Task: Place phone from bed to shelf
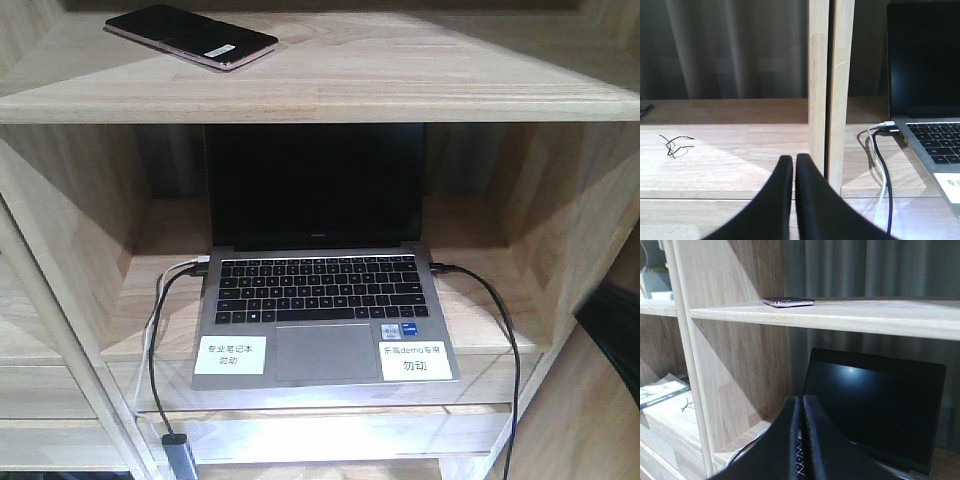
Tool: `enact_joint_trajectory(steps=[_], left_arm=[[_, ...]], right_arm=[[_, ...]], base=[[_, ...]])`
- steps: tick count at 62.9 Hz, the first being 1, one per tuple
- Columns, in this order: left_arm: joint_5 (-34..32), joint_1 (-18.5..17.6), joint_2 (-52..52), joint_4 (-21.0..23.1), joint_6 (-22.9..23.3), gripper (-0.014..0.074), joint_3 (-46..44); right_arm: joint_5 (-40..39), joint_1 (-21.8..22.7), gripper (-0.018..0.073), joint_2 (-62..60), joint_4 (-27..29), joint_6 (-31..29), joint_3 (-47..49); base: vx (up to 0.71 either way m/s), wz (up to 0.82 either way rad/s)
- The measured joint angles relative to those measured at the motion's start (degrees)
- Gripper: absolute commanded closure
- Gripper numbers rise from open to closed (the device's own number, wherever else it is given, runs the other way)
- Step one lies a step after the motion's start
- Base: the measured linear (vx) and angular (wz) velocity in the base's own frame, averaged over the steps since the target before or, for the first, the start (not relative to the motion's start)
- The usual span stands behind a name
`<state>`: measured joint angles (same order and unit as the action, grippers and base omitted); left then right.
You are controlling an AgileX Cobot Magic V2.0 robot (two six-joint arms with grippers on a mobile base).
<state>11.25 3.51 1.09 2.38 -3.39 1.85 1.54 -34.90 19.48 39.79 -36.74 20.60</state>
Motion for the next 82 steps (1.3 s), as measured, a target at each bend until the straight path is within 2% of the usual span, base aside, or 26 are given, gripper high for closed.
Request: enact_joint_trajectory(steps=[18,70,78,82], left_arm=[[0.00,0.00,0.00,0.00,0.00,0.0595,0.00],[0.00,0.00,0.00,0.00,0.00,0.0595,0.00],[0.00,0.00,0.00,0.00,0.00,0.0595,0.00],[0.00,0.00,0.00,0.00,0.00,0.0595,0.00]], right_arm=[[0.00,0.00,0.0563,-3.41,0.04,0.18,-3.62],[0.05,0.00,0.0561,-3.41,-0.03,1.29,-3.68],[0.05,0.00,0.0561,-3.41,-4.10,4.83,-3.68],[0.05,0.00,0.0561,-3.41,-8.60,9.77,-3.68]], base=[[0.00,0.00],[0.00,0.00],[0.00,0.00],[0.00,0.00]])
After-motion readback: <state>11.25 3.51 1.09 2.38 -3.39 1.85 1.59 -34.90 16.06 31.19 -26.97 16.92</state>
